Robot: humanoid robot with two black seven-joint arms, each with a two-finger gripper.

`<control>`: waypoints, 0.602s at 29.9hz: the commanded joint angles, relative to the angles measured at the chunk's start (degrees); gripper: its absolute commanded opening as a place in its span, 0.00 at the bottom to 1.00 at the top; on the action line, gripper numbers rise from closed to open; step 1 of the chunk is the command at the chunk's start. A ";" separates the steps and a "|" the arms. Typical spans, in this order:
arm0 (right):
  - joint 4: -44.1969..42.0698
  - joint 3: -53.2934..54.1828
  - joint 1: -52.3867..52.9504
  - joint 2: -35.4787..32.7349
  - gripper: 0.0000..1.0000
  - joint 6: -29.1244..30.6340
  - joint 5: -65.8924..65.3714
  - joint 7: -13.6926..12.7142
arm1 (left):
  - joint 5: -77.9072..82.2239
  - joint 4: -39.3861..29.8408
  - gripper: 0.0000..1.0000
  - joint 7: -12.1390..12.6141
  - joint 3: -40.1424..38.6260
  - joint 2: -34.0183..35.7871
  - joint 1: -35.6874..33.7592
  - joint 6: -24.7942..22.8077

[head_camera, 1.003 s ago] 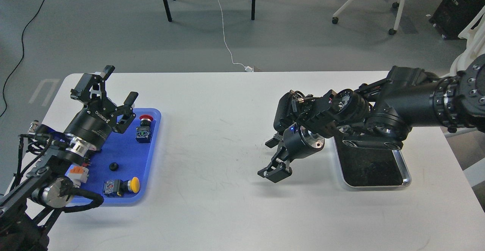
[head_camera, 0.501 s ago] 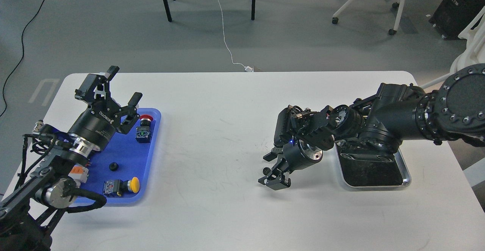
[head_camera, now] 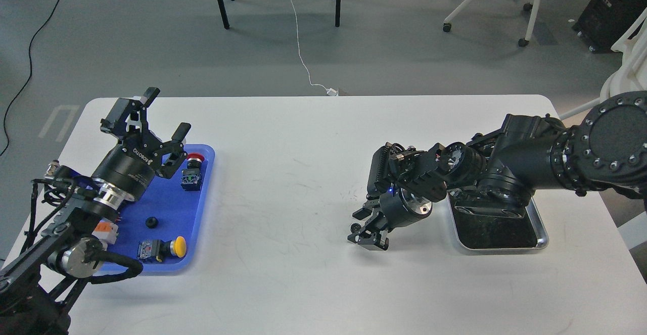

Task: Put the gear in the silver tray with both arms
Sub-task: 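Lower the right gripper onto the black gear and grasp it, then carry the gear into the silver tray and open the right gripper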

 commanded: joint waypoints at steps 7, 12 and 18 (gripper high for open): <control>-0.01 0.00 0.26 0.30 0.18 0.27 0.07 0.00 | -0.01 0.00 0.98 0.00 0.09 -0.34 0.02 0.09; 0.26 0.00 0.61 0.04 0.15 0.36 0.15 0.00 | 0.07 0.00 0.98 0.17 0.00 -0.34 0.02 0.09; 0.43 1.23 3.50 -3.47 0.16 0.18 0.50 0.00 | 0.07 0.00 0.98 0.26 0.09 -0.78 0.02 0.09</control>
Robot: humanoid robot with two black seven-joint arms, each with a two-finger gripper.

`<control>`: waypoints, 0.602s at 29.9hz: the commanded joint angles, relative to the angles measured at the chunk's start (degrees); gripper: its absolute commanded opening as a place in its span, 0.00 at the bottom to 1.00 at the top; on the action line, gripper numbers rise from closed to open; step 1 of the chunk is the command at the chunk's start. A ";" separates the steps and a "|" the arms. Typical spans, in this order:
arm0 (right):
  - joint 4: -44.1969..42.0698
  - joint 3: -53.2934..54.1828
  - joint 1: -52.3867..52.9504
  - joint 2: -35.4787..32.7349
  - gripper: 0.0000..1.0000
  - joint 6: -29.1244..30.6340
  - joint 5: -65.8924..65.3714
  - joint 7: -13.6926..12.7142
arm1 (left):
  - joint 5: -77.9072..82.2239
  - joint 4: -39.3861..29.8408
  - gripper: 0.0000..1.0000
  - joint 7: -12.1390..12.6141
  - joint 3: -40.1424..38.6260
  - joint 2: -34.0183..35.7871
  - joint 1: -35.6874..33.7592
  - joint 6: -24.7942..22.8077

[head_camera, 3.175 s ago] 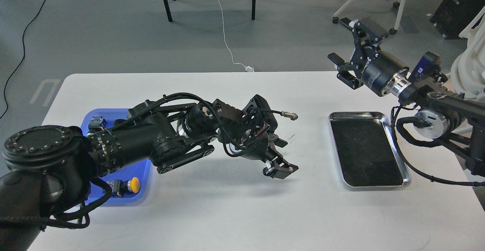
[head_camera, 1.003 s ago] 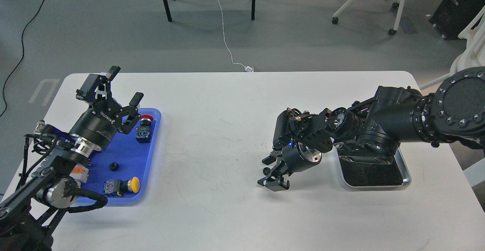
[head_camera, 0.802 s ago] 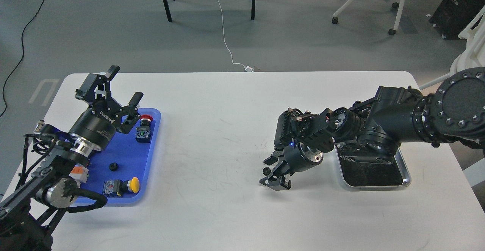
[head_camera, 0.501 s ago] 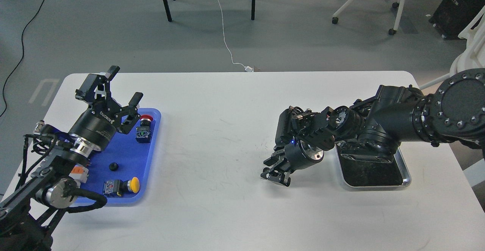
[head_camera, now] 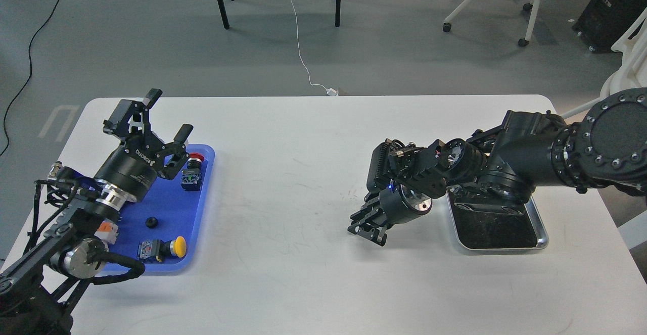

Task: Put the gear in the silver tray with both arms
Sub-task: 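Carry the gear into the silver tray and open the right gripper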

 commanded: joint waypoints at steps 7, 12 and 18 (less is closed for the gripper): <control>-0.50 -0.54 3.96 -13.35 0.16 0.05 -2.22 -0.01 | 0.00 0.00 0.98 0.01 0.18 -0.10 -0.09 -0.27; -1.73 -3.26 3.35 -20.56 0.16 0.05 -3.64 -0.01 | 0.09 0.00 0.98 0.01 0.71 -0.28 -0.09 -0.27; -9.81 -6.17 -1.12 -22.42 0.16 0.05 -3.55 -0.01 | 0.09 0.00 0.98 0.01 0.80 -1.07 -0.17 -0.27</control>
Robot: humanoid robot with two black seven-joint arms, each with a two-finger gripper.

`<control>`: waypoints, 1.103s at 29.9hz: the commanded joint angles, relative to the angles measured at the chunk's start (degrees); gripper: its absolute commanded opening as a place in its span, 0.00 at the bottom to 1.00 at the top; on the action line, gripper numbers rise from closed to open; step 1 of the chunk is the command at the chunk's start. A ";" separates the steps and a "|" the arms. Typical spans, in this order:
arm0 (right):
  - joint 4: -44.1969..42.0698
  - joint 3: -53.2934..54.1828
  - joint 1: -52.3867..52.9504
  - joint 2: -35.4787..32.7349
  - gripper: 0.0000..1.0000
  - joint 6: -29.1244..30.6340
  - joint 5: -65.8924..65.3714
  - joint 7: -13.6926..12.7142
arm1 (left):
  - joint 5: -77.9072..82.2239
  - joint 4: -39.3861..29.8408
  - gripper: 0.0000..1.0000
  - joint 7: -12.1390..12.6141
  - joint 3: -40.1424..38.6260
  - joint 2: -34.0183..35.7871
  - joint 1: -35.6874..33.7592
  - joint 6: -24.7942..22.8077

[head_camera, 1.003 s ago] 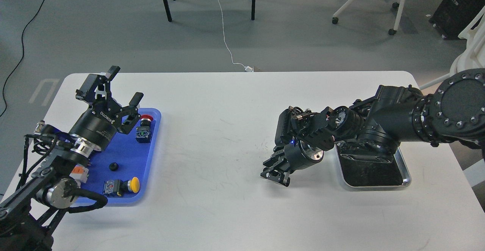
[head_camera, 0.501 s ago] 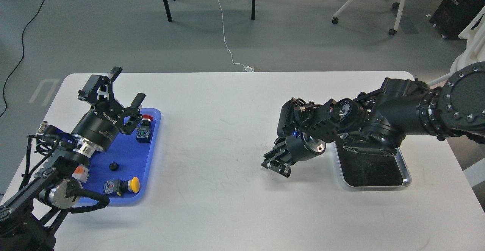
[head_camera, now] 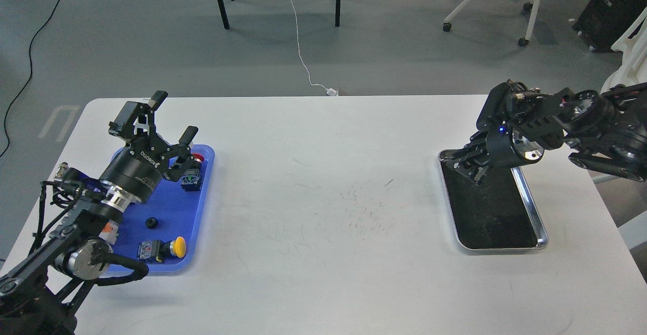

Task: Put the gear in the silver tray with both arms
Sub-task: 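Carry the gear into the silver tray and open the right gripper, then raise the right gripper away from the silver tray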

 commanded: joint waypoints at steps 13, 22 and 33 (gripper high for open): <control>-8.27 0.63 -9.02 1.51 0.17 -0.11 0.40 0.00 | 0.00 0.01 0.98 0.00 0.02 -0.59 0.01 0.18; -7.74 1.33 -9.46 1.16 0.51 -0.11 0.49 0.00 | 0.00 0.01 0.98 0.00 0.02 0.02 -0.08 0.09; 3.67 21.16 -7.35 -8.58 0.96 -0.20 5.21 0.00 | 0.09 -0.70 0.98 -0.70 -0.15 2.57 -0.96 -0.08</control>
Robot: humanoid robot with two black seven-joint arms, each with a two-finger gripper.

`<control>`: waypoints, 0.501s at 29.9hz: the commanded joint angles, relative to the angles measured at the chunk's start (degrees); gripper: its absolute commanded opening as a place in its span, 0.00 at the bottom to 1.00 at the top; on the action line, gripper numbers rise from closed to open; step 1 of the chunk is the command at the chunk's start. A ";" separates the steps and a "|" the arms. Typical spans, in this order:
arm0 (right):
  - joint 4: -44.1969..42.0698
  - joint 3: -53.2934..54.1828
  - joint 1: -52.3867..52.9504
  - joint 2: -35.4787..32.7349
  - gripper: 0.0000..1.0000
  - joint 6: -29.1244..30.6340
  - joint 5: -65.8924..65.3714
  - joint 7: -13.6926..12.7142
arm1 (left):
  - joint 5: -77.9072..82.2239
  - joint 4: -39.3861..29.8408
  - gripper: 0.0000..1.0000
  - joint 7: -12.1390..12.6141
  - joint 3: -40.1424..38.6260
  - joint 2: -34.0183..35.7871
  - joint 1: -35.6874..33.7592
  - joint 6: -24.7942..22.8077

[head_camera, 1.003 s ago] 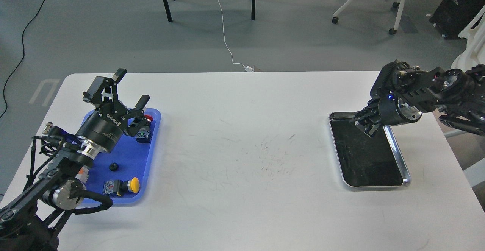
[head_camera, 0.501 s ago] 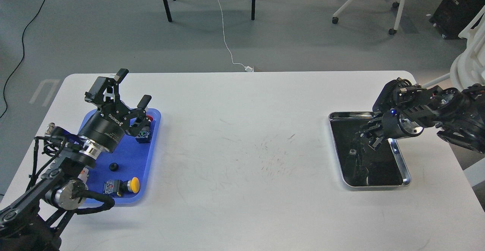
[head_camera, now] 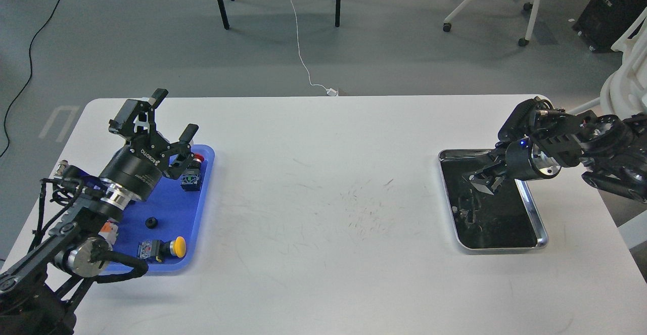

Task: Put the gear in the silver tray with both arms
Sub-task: 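Raise the right gripper away from the silver tray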

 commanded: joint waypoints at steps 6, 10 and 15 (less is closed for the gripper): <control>11.85 27.90 -12.29 -6.38 0.96 -0.26 27.24 0.01 | 0.25 -2.78 0.98 -0.32 -0.01 5.94 -1.21 -1.58; 11.67 44.69 -24.77 -4.01 0.96 -0.26 40.43 0.01 | 9.71 -5.68 0.98 -0.50 0.25 9.81 -1.21 -3.42; 12.46 62.46 -36.47 2.14 0.96 1.15 52.39 0.01 | 34.65 -7.52 0.98 -4.24 0.25 15.34 -1.12 -7.02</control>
